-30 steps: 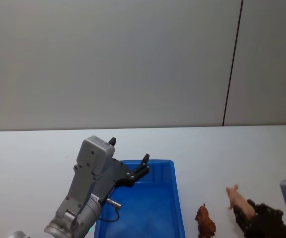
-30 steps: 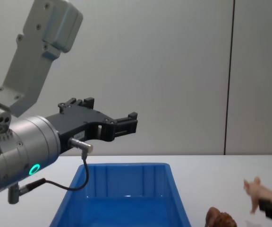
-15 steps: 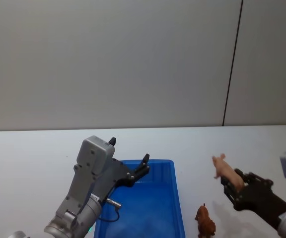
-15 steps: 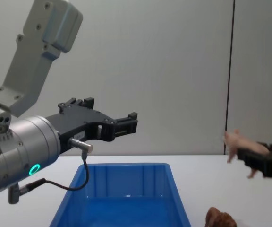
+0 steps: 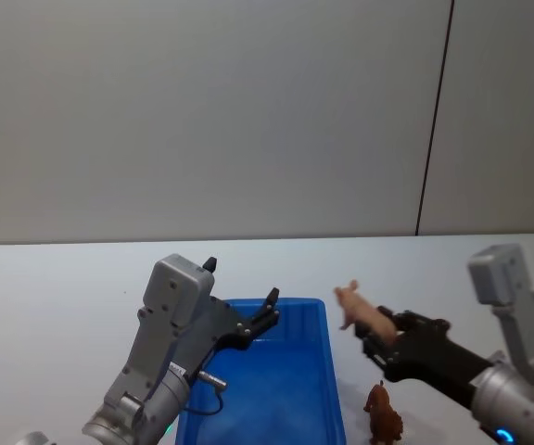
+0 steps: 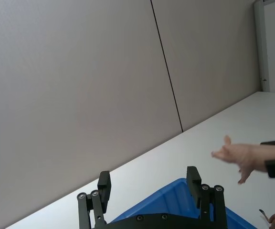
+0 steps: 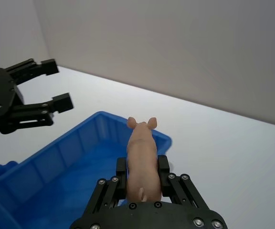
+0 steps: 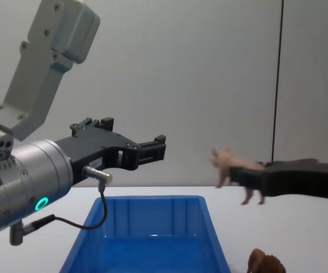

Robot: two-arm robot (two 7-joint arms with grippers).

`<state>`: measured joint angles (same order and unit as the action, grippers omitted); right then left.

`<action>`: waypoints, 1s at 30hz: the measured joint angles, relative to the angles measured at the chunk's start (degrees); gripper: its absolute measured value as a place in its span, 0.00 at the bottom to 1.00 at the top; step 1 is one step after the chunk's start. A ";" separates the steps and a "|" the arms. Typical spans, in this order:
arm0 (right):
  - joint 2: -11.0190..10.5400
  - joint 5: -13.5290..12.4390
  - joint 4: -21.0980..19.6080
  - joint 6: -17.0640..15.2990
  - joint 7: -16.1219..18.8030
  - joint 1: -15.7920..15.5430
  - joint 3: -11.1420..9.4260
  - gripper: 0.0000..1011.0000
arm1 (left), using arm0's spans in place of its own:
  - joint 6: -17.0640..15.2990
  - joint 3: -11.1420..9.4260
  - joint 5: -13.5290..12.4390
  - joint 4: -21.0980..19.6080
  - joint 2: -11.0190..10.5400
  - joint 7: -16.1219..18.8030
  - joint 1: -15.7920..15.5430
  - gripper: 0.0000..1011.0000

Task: Pick up the two dolls from the table and place them into the box.

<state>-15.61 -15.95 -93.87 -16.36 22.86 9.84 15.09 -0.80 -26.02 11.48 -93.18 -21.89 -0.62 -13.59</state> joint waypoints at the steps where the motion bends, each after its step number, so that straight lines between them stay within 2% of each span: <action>1: 0.35 0.11 0.32 -0.42 0.49 0.42 0.27 0.37 | 0.00 0.00 0.00 0.00 0.00 0.00 0.00 0.99; 7: 2.25 1.46 2.38 -3.04 3.00 2.57 1.90 0.37 | 0.00 0.00 0.00 0.00 0.00 0.00 0.00 0.99; 14: 3.87 2.58 4.25 -4.14 5.10 4.12 3.54 0.57 | 0.00 0.00 0.00 0.00 0.00 0.00 0.00 0.99; 15: 3.97 2.61 4.34 -4.14 5.19 4.20 3.66 0.57 | 0.00 0.00 0.00 0.00 0.00 0.00 0.00 0.99; 16: 4.05 2.65 4.43 -4.14 5.37 4.27 3.77 0.64 | 0.00 0.00 0.00 0.00 0.00 0.00 0.00 0.99; 18: 4.24 2.67 4.60 -4.10 5.70 4.42 4.04 0.70 | 0.00 0.00 0.00 0.00 0.00 0.00 0.00 0.99; 20: 4.29 2.67 4.65 -3.86 5.97 4.45 4.21 0.74 | 0.00 0.00 0.00 0.00 0.00 0.00 0.00 0.99; 23: 4.20 2.59 4.63 -3.40 6.14 4.43 4.24 0.86 | 0.00 0.00 0.00 0.00 0.00 0.00 0.00 0.99; 30: 3.13 1.99 3.72 -2.32 5.86 3.72 3.82 0.99 | 0.00 0.00 0.00 0.00 0.00 0.00 0.00 0.99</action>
<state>-12.48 -13.96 -90.15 -18.68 28.72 13.56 18.91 -0.80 -26.03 11.48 -93.18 -21.89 -0.62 -13.59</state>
